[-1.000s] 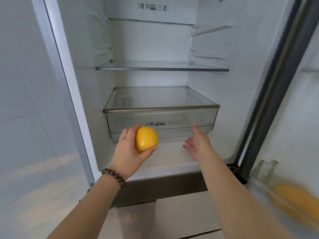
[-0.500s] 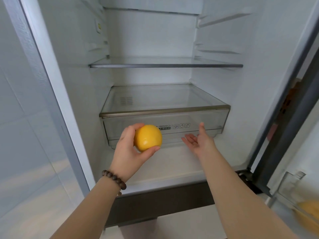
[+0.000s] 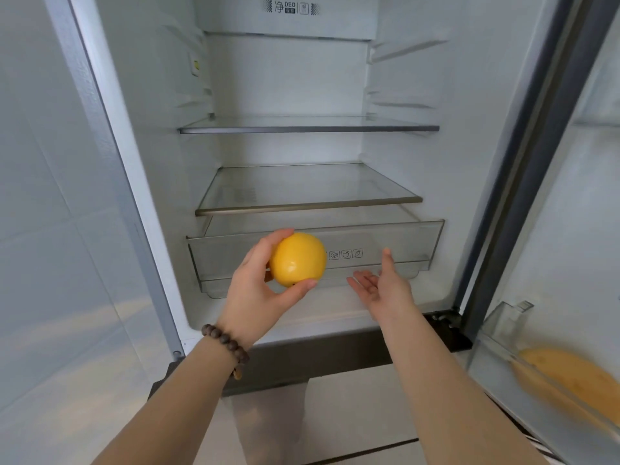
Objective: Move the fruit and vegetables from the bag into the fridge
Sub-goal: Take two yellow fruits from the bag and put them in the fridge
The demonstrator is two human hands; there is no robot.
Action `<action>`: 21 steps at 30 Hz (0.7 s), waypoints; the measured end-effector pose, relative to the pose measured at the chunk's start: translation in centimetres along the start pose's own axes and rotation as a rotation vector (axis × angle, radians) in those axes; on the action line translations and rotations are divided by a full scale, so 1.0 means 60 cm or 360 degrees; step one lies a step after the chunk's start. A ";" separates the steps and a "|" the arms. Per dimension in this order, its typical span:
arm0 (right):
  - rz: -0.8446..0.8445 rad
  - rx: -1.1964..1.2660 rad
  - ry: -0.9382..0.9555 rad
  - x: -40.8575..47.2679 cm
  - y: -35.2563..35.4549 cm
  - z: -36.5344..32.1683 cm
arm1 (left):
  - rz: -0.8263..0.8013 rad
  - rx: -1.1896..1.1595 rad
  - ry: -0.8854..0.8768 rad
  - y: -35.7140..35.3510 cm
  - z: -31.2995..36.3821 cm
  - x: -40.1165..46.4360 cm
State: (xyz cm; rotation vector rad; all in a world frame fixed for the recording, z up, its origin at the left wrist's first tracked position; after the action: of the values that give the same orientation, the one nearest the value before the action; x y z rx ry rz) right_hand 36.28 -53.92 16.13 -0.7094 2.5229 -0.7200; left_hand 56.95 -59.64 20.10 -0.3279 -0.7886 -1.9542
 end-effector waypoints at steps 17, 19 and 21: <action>0.0225 -0.0687 0.0429 -0.109 0.043 -0.015 | -0.0151 -0.0560 -0.0030 0.026 0.104 0.020; 0.0203 -0.0954 0.0808 -0.128 0.035 -0.033 | -0.0149 -0.0564 -0.0014 0.025 0.109 0.048; 0.0118 -0.1255 0.1196 -0.138 0.025 -0.057 | -0.0183 -0.0554 -0.0007 0.020 0.111 0.077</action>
State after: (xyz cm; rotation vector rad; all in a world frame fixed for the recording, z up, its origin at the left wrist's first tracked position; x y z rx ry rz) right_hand 40.49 -46.85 19.98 -0.6397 3.5484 0.1303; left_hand 55.05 -58.91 28.02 -0.5026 -0.4752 -2.2008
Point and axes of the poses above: each hand's wrist, its own x-axis towards the middle knuckle, its own y-axis out of the back of the hand, z = x × y, the point moved 1 cm from there along x, towards the middle knuckle, and after that the axes turned 8 degrees about y, right-handed, at the moved point
